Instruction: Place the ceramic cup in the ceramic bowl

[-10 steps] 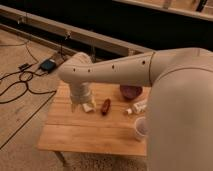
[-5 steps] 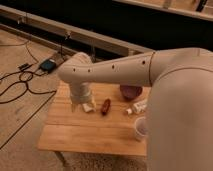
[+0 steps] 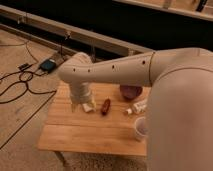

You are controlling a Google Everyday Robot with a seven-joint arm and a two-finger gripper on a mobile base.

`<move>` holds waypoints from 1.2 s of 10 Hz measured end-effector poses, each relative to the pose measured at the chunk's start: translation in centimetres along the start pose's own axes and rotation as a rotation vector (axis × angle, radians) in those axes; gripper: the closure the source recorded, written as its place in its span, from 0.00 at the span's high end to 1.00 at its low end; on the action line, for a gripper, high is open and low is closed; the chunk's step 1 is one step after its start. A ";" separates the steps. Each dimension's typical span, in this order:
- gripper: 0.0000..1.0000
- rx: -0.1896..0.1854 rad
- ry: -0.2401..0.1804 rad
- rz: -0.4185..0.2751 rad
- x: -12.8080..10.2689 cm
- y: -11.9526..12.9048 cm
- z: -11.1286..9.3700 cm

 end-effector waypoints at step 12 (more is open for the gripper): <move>0.65 -0.010 0.043 0.533 2.5 -15.0 2.2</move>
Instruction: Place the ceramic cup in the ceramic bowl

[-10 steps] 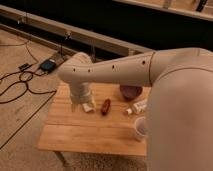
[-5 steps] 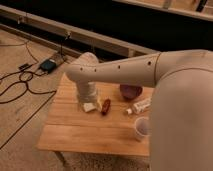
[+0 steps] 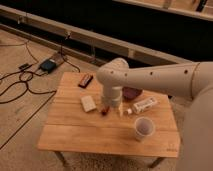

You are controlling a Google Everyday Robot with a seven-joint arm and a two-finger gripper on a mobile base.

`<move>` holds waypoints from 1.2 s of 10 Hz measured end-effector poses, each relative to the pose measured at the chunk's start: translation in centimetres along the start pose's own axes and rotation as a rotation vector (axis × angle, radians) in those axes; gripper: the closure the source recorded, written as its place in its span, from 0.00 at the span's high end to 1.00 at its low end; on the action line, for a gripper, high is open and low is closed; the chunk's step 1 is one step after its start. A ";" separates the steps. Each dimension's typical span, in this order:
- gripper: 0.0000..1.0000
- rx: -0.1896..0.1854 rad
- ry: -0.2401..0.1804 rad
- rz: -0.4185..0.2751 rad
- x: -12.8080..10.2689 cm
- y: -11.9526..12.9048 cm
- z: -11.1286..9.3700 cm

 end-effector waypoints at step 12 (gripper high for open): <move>0.65 -0.014 -0.034 0.148 -2.4 -10.5 2.8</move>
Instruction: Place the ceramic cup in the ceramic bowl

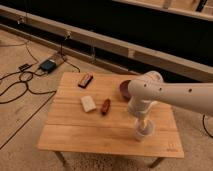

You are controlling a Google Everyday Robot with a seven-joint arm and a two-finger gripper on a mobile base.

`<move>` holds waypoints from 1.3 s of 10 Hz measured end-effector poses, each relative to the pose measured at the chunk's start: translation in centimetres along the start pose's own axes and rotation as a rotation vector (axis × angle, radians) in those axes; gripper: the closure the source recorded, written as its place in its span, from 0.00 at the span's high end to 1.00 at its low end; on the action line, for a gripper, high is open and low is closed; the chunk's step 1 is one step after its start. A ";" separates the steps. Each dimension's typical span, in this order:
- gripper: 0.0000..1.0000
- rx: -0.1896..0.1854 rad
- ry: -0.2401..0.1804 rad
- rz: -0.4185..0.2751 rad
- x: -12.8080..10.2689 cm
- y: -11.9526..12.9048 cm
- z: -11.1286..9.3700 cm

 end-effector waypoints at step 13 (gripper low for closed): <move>0.07 -0.018 0.060 -0.047 -0.2 0.2 4.0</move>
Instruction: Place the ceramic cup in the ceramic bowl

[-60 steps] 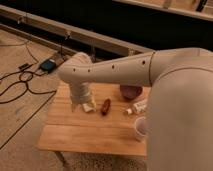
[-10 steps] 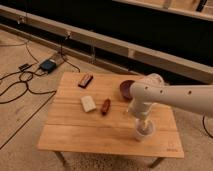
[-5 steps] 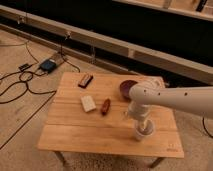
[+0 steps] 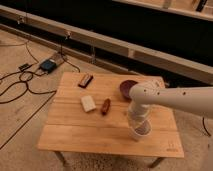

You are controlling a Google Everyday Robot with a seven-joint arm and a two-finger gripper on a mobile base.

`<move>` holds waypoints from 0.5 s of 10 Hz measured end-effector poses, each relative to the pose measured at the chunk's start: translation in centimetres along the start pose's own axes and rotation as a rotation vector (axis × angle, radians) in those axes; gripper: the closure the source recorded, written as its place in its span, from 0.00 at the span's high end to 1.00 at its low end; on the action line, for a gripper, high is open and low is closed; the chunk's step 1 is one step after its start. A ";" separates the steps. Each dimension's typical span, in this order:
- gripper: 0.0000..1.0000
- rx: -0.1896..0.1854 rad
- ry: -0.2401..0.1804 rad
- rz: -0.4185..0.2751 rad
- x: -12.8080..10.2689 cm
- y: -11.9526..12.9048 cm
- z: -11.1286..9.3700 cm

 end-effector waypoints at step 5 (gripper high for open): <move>0.00 0.034 0.007 -0.012 -1.4 -0.8 -2.9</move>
